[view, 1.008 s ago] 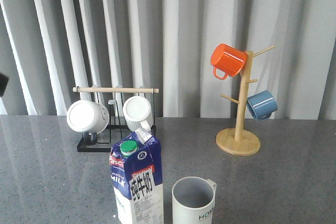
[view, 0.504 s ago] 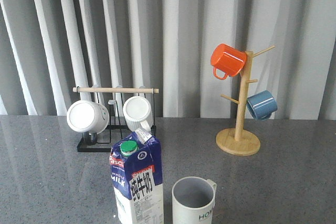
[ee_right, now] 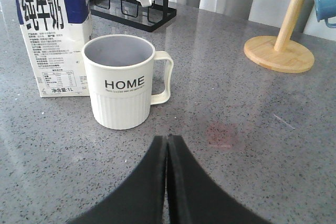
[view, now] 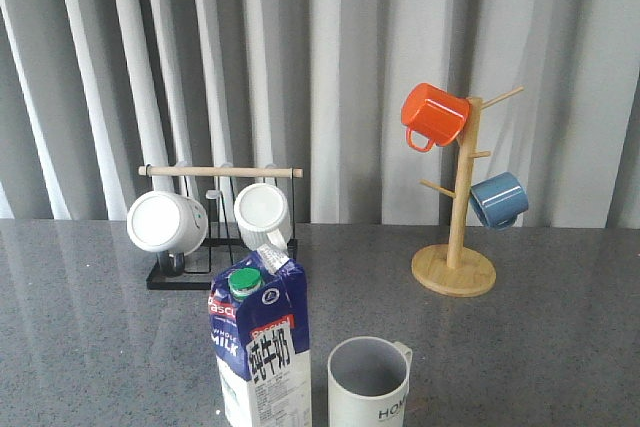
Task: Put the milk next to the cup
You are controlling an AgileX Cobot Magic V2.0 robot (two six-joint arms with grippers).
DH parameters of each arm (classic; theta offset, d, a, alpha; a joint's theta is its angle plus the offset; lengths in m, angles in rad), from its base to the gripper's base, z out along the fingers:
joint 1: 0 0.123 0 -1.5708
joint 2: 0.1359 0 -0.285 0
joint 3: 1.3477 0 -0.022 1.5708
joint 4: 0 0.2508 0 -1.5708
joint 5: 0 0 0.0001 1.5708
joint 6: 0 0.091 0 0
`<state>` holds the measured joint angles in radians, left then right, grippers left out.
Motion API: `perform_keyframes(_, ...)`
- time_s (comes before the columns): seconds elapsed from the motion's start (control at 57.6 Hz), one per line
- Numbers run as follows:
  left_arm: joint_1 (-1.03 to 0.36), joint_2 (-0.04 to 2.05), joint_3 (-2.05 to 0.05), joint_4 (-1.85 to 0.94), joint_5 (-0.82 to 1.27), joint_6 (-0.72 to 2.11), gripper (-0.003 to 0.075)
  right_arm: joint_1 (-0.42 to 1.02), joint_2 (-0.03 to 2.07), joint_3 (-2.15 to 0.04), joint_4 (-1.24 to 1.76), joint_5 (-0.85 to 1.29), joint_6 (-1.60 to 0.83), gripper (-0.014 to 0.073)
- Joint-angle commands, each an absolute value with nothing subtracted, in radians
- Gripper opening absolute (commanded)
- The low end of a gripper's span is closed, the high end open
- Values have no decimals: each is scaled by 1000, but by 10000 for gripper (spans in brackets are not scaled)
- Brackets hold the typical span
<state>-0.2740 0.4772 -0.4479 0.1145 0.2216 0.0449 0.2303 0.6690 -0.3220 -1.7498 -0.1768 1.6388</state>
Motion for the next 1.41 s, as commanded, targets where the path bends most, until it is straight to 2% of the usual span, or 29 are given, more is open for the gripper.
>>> perform_keyframes(0.0,-225,385,-274,116,-123,19,-7,227,667,-347,-1756,-163,1638,-9)
perform_keyframes(0.104,-158,283,-125,95,-232,-45,-7,227,667,-347,-1756,-163,1638,-9)
perform_keyframes(0.261,-66,116,6,-7,-240,-66,-7,227,667,-347,-1756,-163,1638,-9)
perform_keyframes(0.417,-26,-31,5,-9,-79,-64,-7,227,667,-347,-1756,-163,1638,-9)
perform_keyframes(0.591,-18,-14,5,6,20,-46,-7,227,667,-347,-1756,-163,1638,-9)
perform_keyframes(1.39,-18,-13,5,20,19,-46,-6,227,667,-347,-1756,-162,1638,-9)
